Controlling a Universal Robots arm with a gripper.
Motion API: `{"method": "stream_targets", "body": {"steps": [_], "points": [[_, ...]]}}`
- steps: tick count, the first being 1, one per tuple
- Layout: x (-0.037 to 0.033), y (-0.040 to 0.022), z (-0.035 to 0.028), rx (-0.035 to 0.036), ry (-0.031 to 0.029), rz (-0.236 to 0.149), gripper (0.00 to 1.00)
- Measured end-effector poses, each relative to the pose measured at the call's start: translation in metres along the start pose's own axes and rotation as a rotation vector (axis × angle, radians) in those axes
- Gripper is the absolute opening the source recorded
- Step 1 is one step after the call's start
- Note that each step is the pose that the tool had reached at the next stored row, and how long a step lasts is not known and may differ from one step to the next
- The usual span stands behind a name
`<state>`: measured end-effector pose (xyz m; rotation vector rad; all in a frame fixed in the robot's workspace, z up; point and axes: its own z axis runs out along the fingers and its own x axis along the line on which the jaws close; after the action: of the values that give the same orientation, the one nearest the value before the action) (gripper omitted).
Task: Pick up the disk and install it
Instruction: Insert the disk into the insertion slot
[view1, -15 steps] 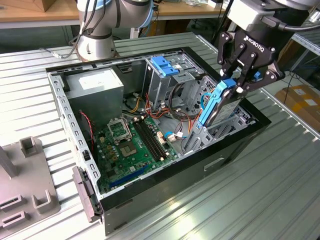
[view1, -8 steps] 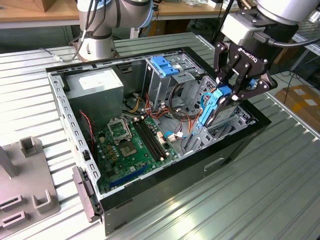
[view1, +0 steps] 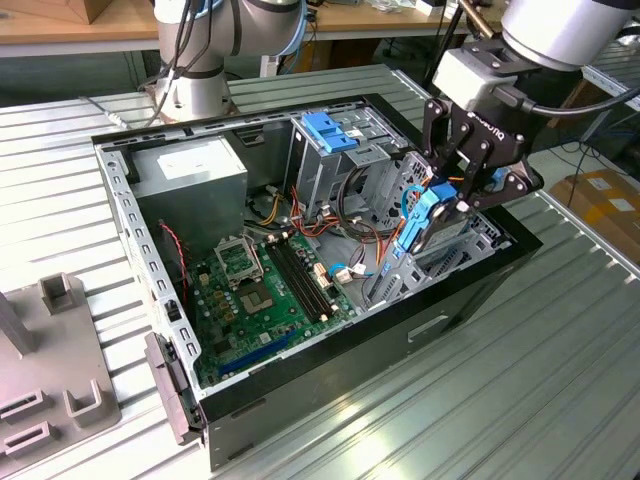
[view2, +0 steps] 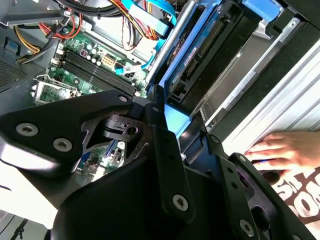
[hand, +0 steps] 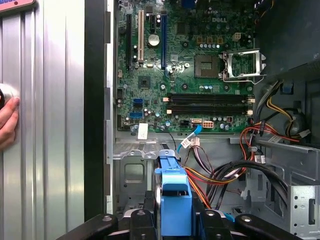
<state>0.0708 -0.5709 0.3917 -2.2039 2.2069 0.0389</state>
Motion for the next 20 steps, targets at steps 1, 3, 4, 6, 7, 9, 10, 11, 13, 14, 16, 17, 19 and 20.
{"method": "stream_targets", "body": {"steps": [1,3,4,6,7,9,10,11,13,14,16,17,19,20], "points": [[0.0001,0.0,0.0028,0.0,0.0,0.0,0.36],[0.0002,0.0,0.0054,0.0,0.0,0.0,0.36],[0.0002,0.0,0.0061,0.0,0.0,0.0,0.36],[0.0002,0.0,0.0064,0.0,0.0002,0.0,0.36],[0.0002,0.0,0.0064,0.0,0.0002,0.0,0.36],[0.0002,0.0,0.0064,0.0001,0.0004,0.0,0.38],[0.0002,0.0,0.0064,0.0,0.0006,0.0,0.44],[0.0002,0.0,0.0064,0.0,0.0005,0.0,0.56],[0.0002,0.0,0.0064,0.0,0.0008,0.0,0.62],[0.0002,0.0,0.0064,0.0,0.0009,0.0,0.62],[0.0002,0.0,0.0064,0.0,0.001,0.0,0.62],[0.0002,0.0,0.0064,0.0,0.0012,0.0,0.62],[0.0002,0.0,0.0065,0.0,0.0012,0.0,0.62],[0.0002,-0.0003,0.0064,0.0001,0.0013,0.0,0.62]]}}
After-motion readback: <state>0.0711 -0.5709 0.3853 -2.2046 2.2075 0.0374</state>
